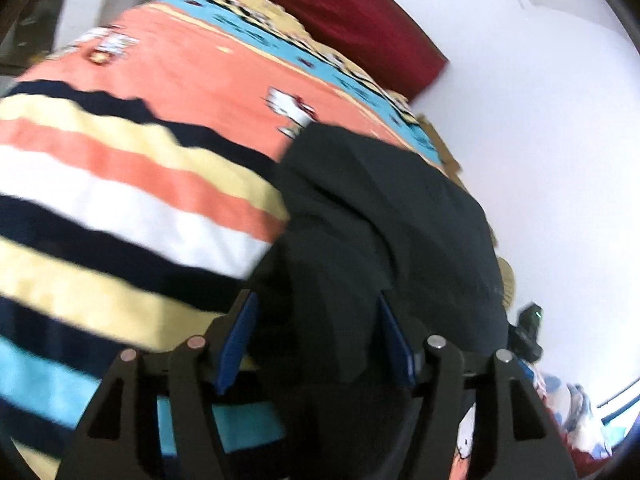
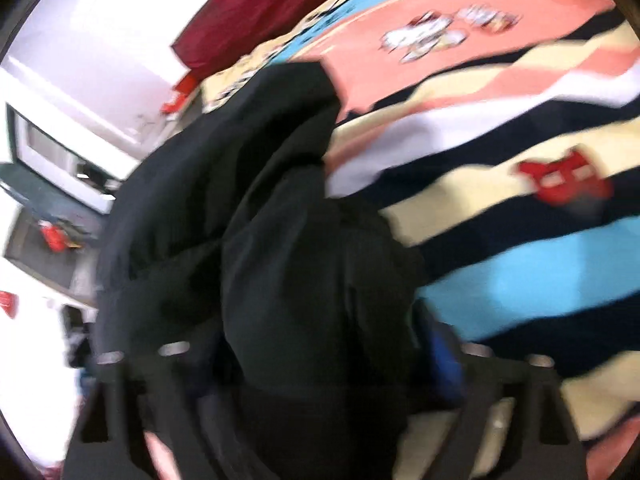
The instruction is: Fold large clothes
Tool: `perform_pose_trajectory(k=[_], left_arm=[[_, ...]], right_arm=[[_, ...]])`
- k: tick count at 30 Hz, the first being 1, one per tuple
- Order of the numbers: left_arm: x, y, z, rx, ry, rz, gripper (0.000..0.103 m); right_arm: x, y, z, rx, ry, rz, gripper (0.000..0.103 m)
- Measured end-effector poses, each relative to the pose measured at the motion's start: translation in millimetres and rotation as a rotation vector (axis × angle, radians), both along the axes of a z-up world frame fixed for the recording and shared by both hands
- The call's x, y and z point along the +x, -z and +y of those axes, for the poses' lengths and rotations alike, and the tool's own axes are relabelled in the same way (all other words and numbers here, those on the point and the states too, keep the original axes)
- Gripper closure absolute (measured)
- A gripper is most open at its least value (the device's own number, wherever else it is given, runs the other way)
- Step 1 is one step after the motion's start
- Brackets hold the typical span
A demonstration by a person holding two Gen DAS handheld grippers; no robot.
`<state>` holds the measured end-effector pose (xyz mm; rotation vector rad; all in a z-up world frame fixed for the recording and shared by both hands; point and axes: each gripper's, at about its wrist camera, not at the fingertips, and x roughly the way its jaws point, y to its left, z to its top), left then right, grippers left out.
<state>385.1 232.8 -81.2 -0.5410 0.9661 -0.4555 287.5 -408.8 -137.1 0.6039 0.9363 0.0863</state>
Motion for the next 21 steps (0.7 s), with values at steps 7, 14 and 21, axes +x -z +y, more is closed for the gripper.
perform_pose_trajectory(k=[7, 14, 21], left_arm=[[-48, -33, 7, 0.156, -0.073, -0.026, 0.044], [-120, -78, -29, 0.276, -0.111, -0.132, 0.044], [-217, -120, -67, 0.395, -0.181, -0.234, 0.044]], right_arm=[[-42, -38, 1, -0.094, 0.048, -0.019, 0.006], [-115, -101, 53, -0.228, 0.016, -0.078, 0.006], [-197, -151, 132, -0.365, -0.025, -0.180, 0.005]])
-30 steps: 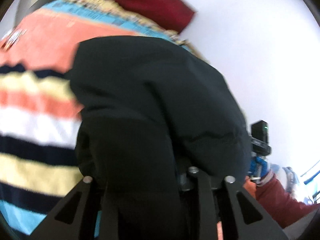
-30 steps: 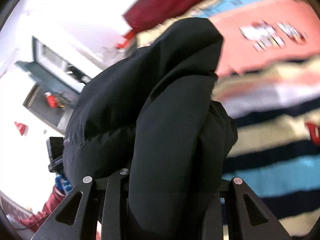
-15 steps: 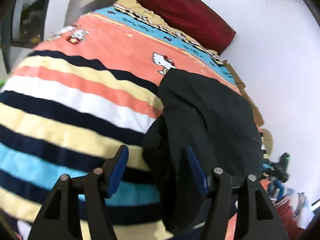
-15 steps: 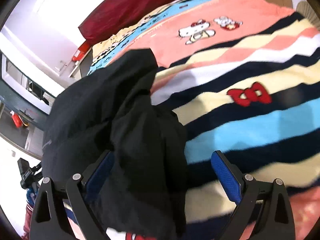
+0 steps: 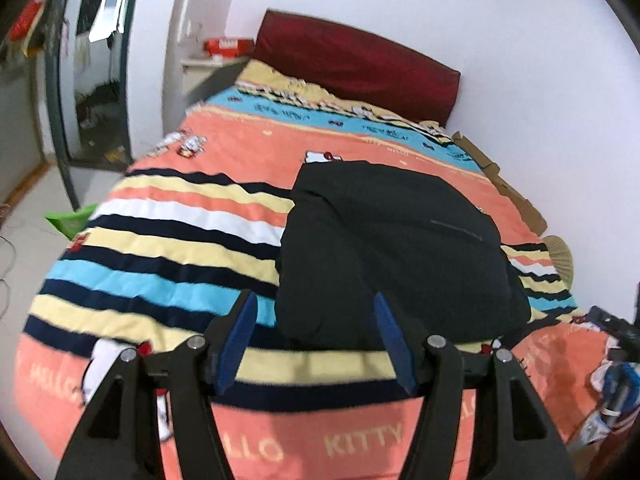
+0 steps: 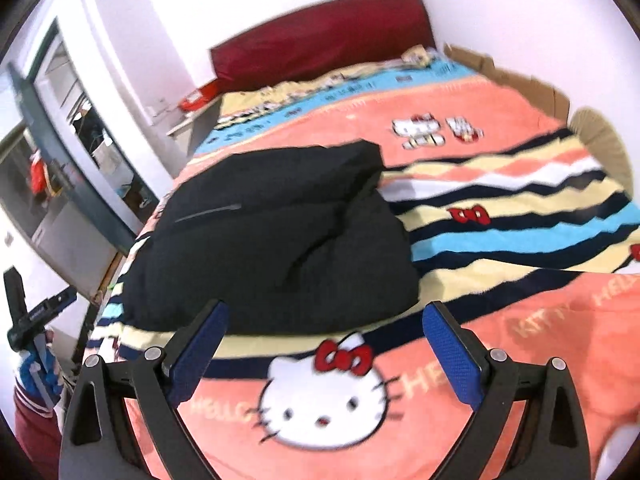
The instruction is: Fold large clothes
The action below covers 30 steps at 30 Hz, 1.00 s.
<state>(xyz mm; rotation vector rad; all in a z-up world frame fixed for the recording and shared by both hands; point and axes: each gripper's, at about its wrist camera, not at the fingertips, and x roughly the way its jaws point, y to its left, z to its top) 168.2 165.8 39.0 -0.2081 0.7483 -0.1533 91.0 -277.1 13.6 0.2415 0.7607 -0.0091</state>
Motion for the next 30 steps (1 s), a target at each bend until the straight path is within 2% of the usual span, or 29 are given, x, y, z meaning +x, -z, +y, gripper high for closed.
perform_pose_trajectory(k=[3, 5, 10, 15, 22, 30], left_arm=[[-32, -4, -16, 0.069, -0.019, -0.027, 0.044], [-50, -6, -28, 0.109, -0.028, -0.037, 0.035], [-90, -12, -60, 0.192, -0.046, -0.079, 0.030], [-121, -21, -88, 0.255, -0.072, -0.152, 0.029], [-148, -30, -110, 0.289, -0.125, -0.249, 0.029], [-150, -22, -122, 0.292, -0.135, -0.263, 0.029]], right_arm=[[-21, -4, 26, -0.055, -0.003, -0.032, 0.002], [-34, -1, 36, -0.073, 0.000, -0.047, 0.002], [-60, 0, 59, -0.160, 0.046, -0.084, 0.001], [-82, -2, 79, -0.242, 0.058, -0.148, 0.000], [-102, -4, 99, -0.315, 0.058, -0.222, 0.000], [-105, -1, 105, -0.353, 0.051, -0.240, 0.000]])
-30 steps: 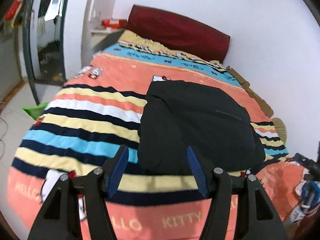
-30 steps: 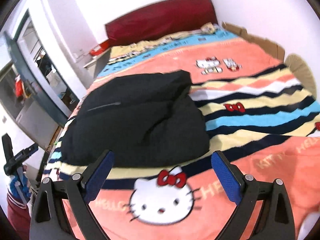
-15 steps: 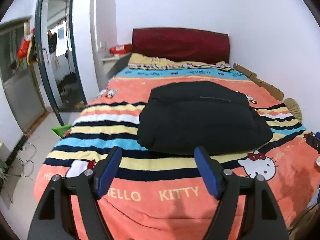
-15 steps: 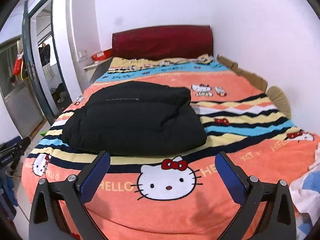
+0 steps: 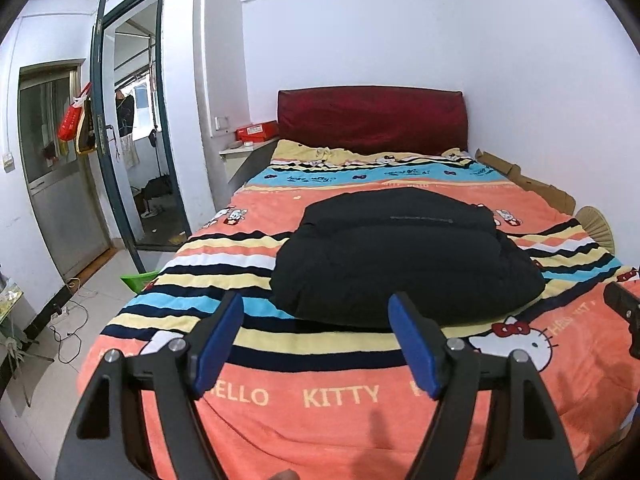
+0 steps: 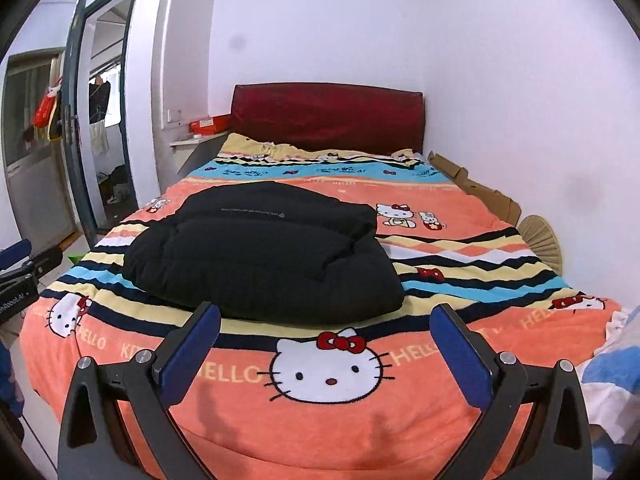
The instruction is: Fold large clothes
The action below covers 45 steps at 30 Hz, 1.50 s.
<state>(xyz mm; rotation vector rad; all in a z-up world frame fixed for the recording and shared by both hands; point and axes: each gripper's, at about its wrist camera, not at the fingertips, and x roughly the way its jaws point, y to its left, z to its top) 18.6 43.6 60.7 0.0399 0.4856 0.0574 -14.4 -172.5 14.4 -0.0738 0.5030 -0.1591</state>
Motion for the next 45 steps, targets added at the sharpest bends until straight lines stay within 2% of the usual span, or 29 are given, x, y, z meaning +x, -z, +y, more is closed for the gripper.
perform_pose_trajectory(k=[9, 24, 45], left_arm=[[12, 14, -12, 0.029, -0.010, -0.003, 0.029], [40, 48, -11, 0.024, 0.003, 0.069, 0.029], [60, 67, -10, 0.015, 0.028, 0.098, 0.029]], right_arm=[[17, 15, -1, 0.002, -0.005, 0.036, 0.001], [42, 48, -17, 0.011, 0.047, 0.106, 0.001], [48, 59, -45, 0.018, 0.138, 0.088, 0.001]])
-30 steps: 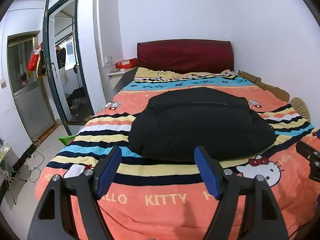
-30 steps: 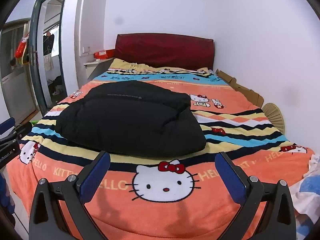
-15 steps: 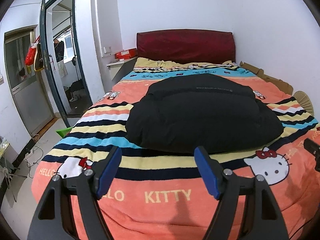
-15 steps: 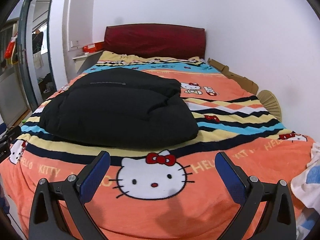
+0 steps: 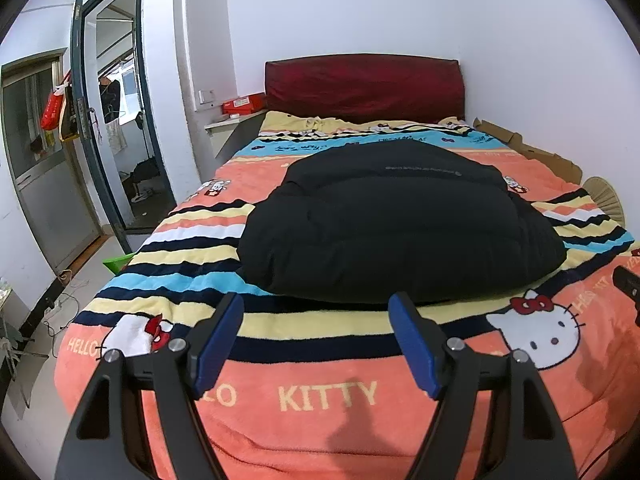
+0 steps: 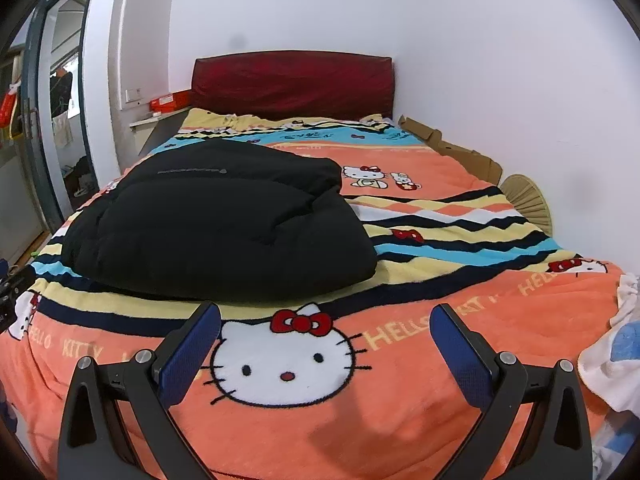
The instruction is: Fold large clothes
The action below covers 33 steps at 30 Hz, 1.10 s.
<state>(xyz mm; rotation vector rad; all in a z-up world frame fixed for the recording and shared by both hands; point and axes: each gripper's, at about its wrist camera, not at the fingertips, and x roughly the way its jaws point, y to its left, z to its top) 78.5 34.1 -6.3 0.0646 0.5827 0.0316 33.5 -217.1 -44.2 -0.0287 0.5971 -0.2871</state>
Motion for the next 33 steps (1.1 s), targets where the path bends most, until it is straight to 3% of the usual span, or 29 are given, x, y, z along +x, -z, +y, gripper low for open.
perform_pose_trajectory(k=[17, 33], left_arm=[[-7, -15, 8, -0.032, -0.002, -0.046, 0.029], [-23, -4, 12, 0.001, -0.022, -0.018, 0.029]], right_arm=[[4, -16, 6, -0.048, -0.001, 0.003, 0.000], [-6, 2, 21, -0.052, -0.042, 0.037, 0.001]])
